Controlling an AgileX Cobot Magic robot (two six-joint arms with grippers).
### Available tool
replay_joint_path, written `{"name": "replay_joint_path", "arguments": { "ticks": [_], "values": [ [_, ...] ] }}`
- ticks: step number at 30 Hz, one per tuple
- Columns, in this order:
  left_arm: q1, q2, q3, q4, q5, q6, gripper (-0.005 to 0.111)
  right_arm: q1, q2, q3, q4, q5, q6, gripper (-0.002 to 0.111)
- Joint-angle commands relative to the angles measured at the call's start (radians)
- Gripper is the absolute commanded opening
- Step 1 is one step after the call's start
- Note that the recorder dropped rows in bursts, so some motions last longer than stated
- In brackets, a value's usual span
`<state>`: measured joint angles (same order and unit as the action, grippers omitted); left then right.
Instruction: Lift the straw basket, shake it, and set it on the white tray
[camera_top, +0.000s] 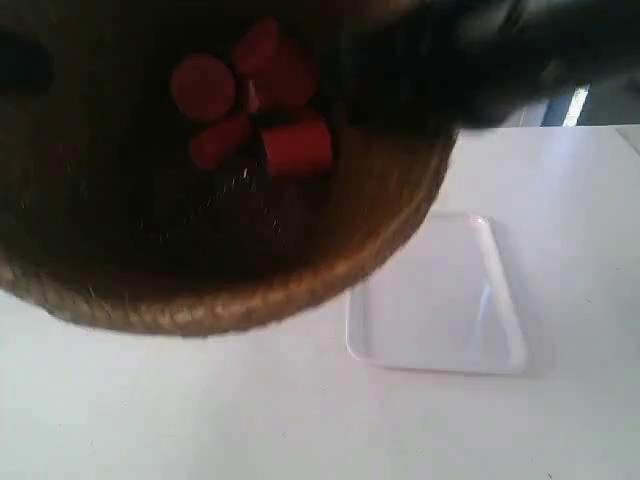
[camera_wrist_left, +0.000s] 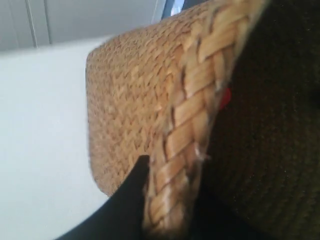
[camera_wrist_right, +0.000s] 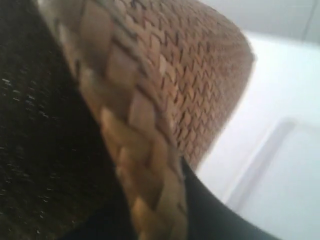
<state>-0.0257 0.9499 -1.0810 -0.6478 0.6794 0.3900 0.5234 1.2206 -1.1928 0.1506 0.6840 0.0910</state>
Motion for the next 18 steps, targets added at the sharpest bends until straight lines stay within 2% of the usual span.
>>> {"name": "replay_joint_path", "arguments": {
  "ticks": [1, 3, 14, 18],
  "values": [
    [0.001, 0.015, 0.031, -0.026, 0.042, 0.049, 0.000, -0.005, 0.041, 0.047, 0.002, 0.022, -0.041, 0.000],
    [0.005, 0.006, 0.031, 0.030, 0.016, 0.008, 0.000, -0.007, 0.030, 0.047, -0.012, 0.007, -0.041, 0.000],
    [0.003, 0.006, 0.035, 0.022, 0.031, 0.006, 0.000, -0.007, 0.030, 0.111, -0.012, -0.022, -0.041, 0.000],
    [0.003, 0.006, 0.073, 0.037, 0.027, 0.020, 0.000, -0.007, 0.030, 0.157, -0.010, -0.062, -0.034, 0.000]
  ]
}}
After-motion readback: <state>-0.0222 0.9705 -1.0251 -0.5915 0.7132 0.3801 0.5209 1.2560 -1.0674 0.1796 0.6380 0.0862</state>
